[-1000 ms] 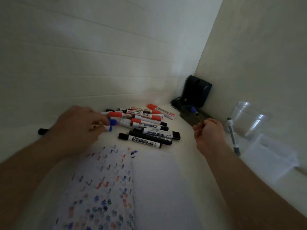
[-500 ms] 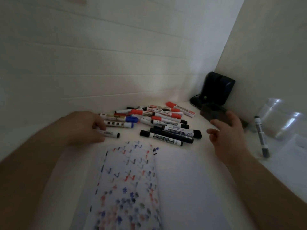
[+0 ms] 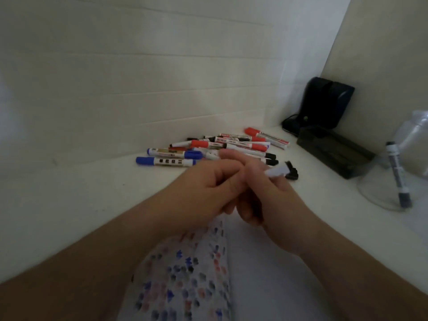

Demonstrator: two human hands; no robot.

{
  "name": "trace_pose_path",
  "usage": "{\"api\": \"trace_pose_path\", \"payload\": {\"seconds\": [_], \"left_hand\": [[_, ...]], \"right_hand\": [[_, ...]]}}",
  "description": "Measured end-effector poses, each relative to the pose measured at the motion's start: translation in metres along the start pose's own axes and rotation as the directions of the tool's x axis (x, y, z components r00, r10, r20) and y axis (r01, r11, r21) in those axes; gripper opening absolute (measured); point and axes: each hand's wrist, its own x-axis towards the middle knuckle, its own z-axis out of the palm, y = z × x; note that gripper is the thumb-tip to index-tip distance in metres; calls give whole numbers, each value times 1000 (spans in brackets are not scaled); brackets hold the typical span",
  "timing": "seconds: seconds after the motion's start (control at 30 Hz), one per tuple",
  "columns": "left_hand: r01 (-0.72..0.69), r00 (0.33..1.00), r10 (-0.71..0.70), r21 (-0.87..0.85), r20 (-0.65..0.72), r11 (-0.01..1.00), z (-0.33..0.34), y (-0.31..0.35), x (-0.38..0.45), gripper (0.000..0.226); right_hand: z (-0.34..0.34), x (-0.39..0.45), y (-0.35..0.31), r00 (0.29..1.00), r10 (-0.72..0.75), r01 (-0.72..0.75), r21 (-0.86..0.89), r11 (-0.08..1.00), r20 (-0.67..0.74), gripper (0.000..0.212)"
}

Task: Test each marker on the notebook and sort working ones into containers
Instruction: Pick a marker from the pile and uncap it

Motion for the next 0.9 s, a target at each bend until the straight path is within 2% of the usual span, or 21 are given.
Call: {"api": "trace_pose_path", "payload": {"seconds": [0.07,0.17,0.23,0.37,0.67,0.8,0.9], "left_hand": [[-80,995,89,205,-36,975,4,-2,0,26],[-150,984,175,462,-12,874,4,-5,3,22],[-161,979,202,537,-17,828,6,-9,5,30],[-184,976,216,547,6,817,7,-17,9,37],[-157,987,124,528,97,835,1,-26,19,38],[-188,982,167,538,88,822,4,-27,20,36],[-208,975,206,640,79,740,8,-32,20,41]], "right_hand": [[-6,2,-1,996,45,-44,19,999,-73,47],[-19,7,-4,968,104,-82,101,991,-228,36],[-21,6,-3,972,80,-58,104,993,-220,33],[-17,3,6,988,25,-1,157,988,-153,35],[-16,8,21,986,35,-2,197,980,-163,37],[-15,12,25,962,-32,61,99,993,-271,31],[-10,14,26,930,-80,102,42,994,-360,30]]}}
